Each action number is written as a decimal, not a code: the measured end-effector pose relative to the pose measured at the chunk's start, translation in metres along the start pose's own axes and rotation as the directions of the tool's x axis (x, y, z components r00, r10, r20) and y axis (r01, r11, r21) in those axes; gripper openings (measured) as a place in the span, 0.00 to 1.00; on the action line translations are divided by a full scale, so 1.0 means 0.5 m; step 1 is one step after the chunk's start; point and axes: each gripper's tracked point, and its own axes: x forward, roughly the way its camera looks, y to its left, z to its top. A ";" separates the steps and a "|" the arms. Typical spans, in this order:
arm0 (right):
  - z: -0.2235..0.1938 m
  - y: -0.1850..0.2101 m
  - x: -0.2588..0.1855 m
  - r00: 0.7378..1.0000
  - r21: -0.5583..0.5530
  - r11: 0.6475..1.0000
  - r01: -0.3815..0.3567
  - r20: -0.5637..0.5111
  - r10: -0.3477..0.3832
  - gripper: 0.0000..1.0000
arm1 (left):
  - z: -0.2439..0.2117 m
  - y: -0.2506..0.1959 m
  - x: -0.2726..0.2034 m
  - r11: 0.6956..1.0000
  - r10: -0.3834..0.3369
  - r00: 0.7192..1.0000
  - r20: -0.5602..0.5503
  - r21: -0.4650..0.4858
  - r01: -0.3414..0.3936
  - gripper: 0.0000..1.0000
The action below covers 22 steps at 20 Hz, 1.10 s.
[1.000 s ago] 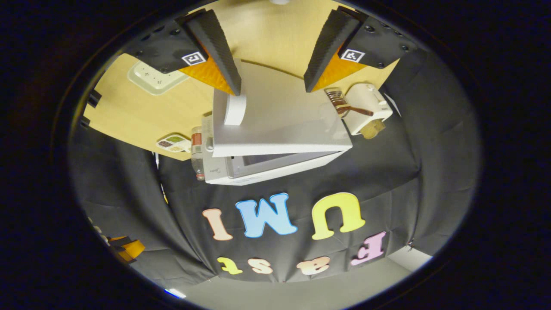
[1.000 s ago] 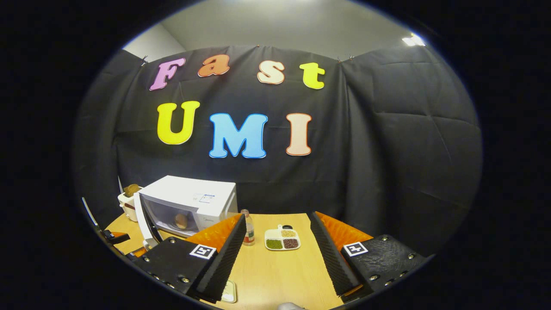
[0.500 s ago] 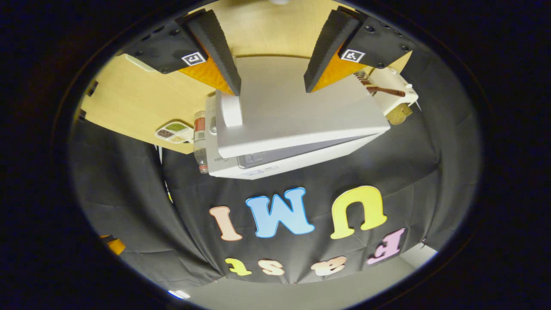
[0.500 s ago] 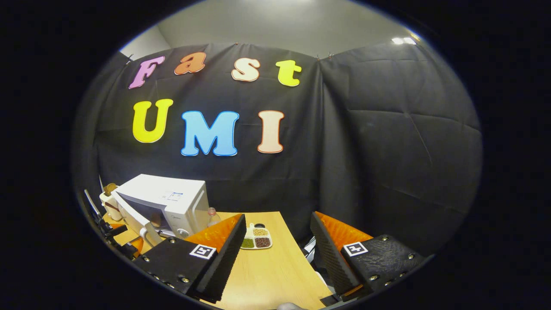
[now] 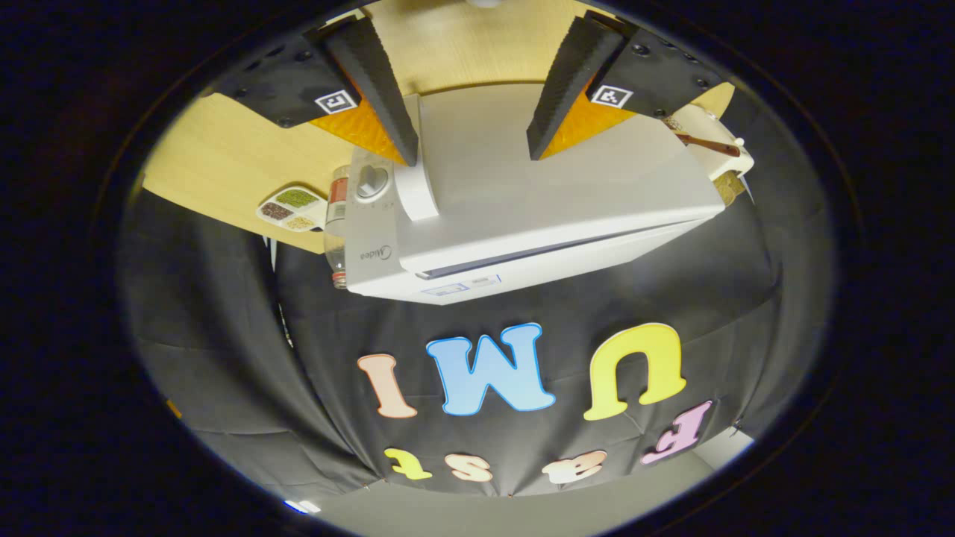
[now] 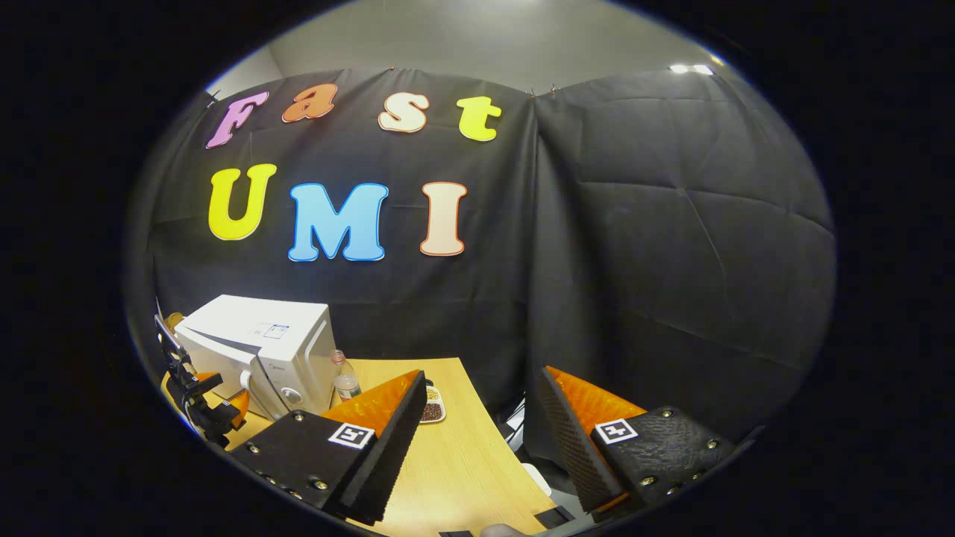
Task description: Open the microwave oven with the left hand, put the food in, and close the microwave oven.
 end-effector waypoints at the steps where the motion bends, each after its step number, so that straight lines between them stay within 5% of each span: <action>1: -0.003 0.008 0.001 1.000 0.001 1.000 -0.010 -0.004 0.010 0.92 | 0.002 0.000 0.009 1.000 0.005 1.000 0.002 -0.009 -0.004 1.00; 9: -0.014 0.045 -0.001 0.998 0.004 0.998 -0.064 -0.020 0.064 0.92 | 0.001 -0.008 0.020 0.994 0.017 1.000 0.000 -0.108 -0.017 0.94; 15: -0.020 0.063 -0.012 0.995 0.000 0.995 -0.101 -0.028 0.101 0.92 | 0.070 -0.019 0.037 0.981 0.040 0.997 0.072 -0.194 -0.025 1.00; 22: -0.022 0.095 -0.028 0.986 -0.004 0.987 -0.163 -0.030 0.163 0.92 | 0.066 0.000 -0.002 0.986 0.071 0.997 0.032 -0.155 -0.065 0.95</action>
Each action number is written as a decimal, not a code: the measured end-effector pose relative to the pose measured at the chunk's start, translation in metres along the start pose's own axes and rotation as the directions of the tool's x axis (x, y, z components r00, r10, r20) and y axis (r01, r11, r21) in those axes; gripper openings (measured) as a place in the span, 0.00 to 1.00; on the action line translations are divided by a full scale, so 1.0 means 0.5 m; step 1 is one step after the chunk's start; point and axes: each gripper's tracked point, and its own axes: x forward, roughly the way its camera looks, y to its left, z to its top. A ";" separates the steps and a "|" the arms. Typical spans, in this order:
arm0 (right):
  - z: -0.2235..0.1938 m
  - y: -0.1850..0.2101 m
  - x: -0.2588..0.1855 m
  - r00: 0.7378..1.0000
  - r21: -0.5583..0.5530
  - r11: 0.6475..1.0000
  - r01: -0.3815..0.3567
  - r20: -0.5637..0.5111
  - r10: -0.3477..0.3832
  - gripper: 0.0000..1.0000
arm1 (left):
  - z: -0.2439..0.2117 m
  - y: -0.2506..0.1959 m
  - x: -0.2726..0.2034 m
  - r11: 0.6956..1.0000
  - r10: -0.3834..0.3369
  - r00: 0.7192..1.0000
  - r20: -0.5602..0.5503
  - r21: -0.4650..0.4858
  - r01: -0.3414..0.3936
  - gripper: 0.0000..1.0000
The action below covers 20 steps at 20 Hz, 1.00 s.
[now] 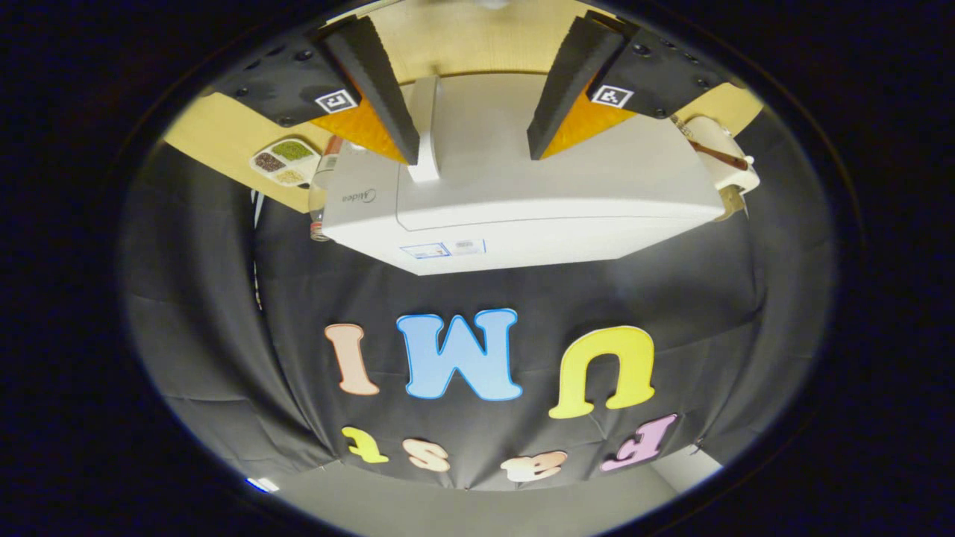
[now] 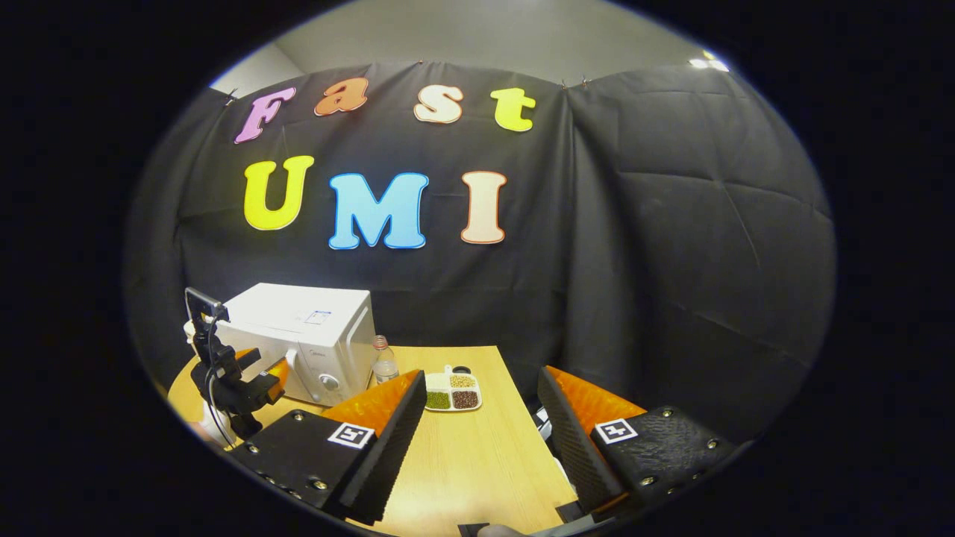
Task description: Open the microwave oven with the left hand, put the food in, and close the microwave oven.
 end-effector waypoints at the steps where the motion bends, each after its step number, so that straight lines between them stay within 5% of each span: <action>1: 0.004 0.013 -0.002 1.000 0.005 1.000 -0.019 0.003 0.019 0.92 | 0.004 -0.002 -0.019 1.000 0.001 1.000 -0.001 -0.007 -0.001 0.98; 6: 0.040 0.098 -0.022 0.991 -0.006 0.992 -0.124 0.058 0.124 0.92 | 0.105 -0.010 -0.164 1.000 -0.006 0.999 0.050 -0.014 0.007 0.98; 12: 0.097 0.195 -0.053 0.962 -0.016 0.971 -0.238 0.135 0.238 0.92 | 0.340 0.023 -0.350 1.000 0.003 0.985 0.171 -0.027 0.002 0.97; 15: 0.123 0.211 -0.058 0.955 -0.009 0.968 -0.250 0.165 0.248 0.92 | 0.448 0.074 -0.434 0.999 0.023 0.970 0.244 -0.032 -0.016 1.00; 20: 0.172 0.189 -0.065 0.953 0.026 0.975 -0.222 0.217 0.211 0.92 | 0.506 0.171 -0.522 0.992 0.099 0.967 0.235 -0.101 -0.077 0.99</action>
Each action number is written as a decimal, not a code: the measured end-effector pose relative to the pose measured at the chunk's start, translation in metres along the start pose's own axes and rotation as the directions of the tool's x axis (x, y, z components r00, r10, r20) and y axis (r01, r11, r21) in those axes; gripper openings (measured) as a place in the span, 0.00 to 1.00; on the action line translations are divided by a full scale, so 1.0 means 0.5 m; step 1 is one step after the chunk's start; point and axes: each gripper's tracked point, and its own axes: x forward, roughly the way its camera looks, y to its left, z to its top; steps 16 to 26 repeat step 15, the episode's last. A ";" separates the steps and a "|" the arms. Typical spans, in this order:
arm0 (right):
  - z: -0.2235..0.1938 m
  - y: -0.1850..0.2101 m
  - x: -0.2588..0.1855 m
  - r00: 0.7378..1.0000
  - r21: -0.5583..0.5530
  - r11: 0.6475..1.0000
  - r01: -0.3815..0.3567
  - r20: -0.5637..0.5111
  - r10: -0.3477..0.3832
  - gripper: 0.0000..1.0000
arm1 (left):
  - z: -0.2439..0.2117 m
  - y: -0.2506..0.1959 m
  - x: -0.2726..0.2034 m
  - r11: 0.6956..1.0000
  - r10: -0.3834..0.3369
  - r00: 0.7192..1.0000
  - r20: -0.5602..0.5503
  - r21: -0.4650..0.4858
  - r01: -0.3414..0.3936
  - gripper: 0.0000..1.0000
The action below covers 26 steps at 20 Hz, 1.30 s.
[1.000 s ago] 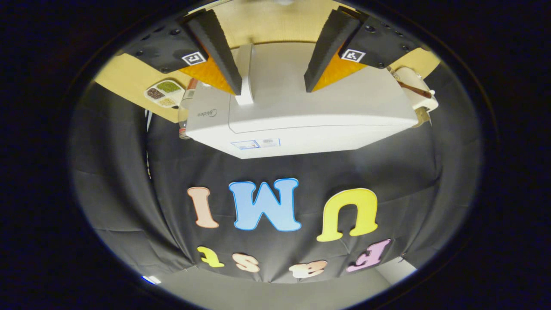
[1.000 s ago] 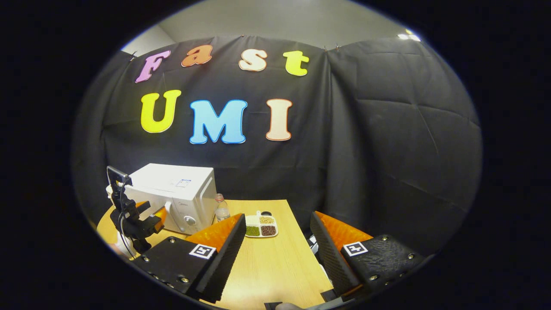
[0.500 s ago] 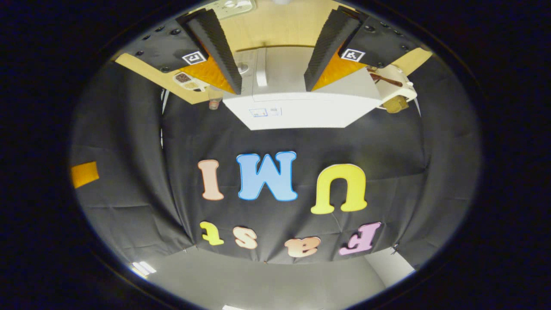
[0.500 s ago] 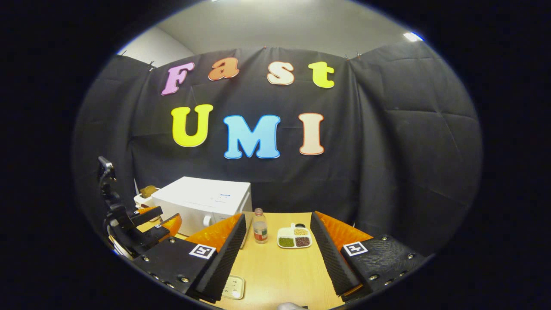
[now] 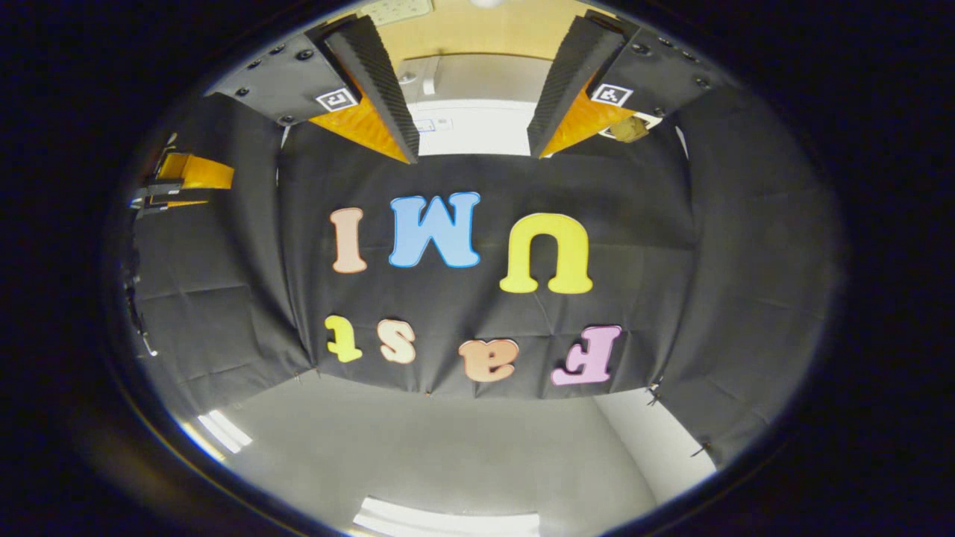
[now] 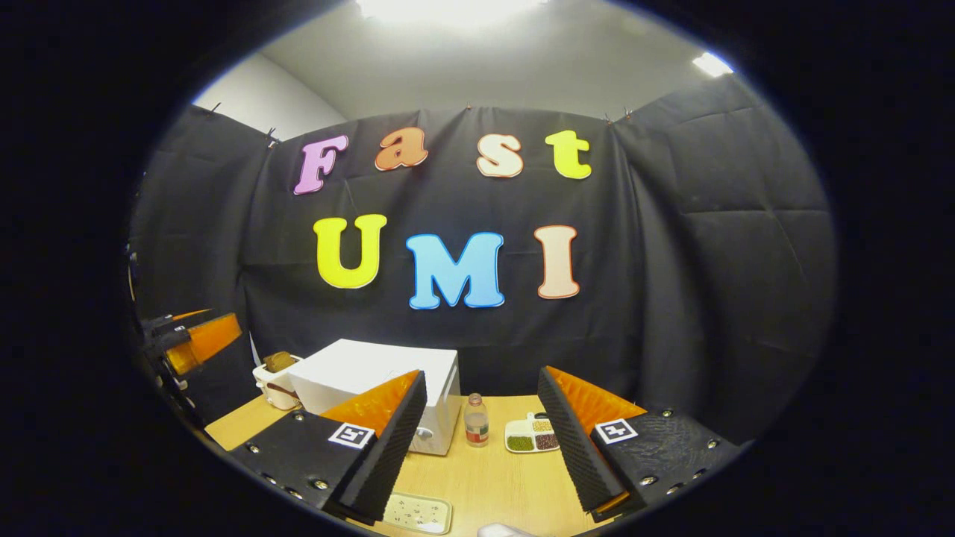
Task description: Open the microwave oven with the left hand, put the food in, and close the microwave oven.
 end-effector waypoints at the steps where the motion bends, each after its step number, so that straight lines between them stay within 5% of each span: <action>1: 0.002 -0.009 -0.002 1.000 0.005 1.000 0.015 0.003 -0.015 0.92 | 0.002 0.013 -0.011 1.000 0.013 1.000 -0.007 -0.003 -0.013 0.99; 5: 0.003 -0.030 -0.006 0.998 0.005 0.998 0.061 0.001 -0.061 0.92 | 0.008 0.032 -0.029 0.999 0.034 0.999 -0.026 -0.009 -0.035 0.97; 26: 0.010 -0.028 -0.004 0.998 -0.004 0.998 0.059 0.013 -0.059 0.92 | 0.000 0.050 -0.025 0.999 0.047 0.998 -0.037 -0.024 -0.048 0.96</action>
